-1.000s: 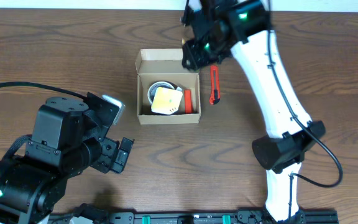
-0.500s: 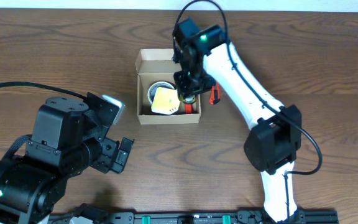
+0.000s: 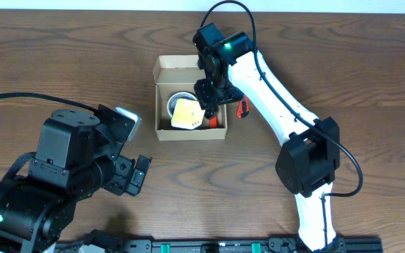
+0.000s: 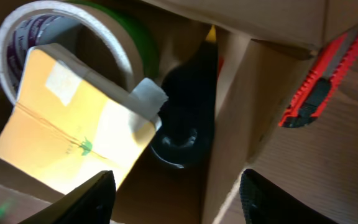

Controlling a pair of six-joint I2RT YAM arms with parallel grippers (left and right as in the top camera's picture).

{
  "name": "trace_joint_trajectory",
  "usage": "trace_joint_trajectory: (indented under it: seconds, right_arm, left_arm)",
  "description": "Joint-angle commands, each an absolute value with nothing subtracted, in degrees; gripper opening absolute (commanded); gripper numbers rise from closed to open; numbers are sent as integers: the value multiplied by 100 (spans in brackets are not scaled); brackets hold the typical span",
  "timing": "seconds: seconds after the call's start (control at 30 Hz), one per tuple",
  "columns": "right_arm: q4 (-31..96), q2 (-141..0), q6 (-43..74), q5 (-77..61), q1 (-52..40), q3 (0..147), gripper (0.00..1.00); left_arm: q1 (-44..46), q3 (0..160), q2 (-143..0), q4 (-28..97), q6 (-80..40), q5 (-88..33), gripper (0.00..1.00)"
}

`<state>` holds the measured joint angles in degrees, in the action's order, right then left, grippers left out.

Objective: Pack container
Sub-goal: 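Lower the correction tape into the box and release it, then grasp the red box cutter beside the box with the right gripper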

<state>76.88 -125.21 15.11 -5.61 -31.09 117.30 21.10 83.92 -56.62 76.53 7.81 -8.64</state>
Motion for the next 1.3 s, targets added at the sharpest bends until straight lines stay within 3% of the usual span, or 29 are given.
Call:
trace_joint_trajectory:
  seconds: [0.0, 0.27, 0.53, 0.87, 1.27]
  right_arm:
    - [7699, -12401, 1559, -794, -3070, 11950, 65]
    - [7522, -11607, 1367, -375, -2486, 12151, 71]
    - [7489, -11738, 1302, -384, -1772, 11574, 70]
    - [5669, -11813, 1306, -274, -1743, 9594, 64]
    - [4001, -11887, 1304, -21, -1756, 8552, 64]
  left_arm:
    - [2091, 8403, -5655, 7669, 880, -880, 95]
    - [2091, 8403, -5655, 7669, 880, -880, 95]
    - [2091, 8403, -5655, 7669, 880, -880, 95]
    - [2091, 8403, -5655, 7669, 880, -880, 95]
    - [2091, 8403, -5655, 7669, 880, -880, 95]
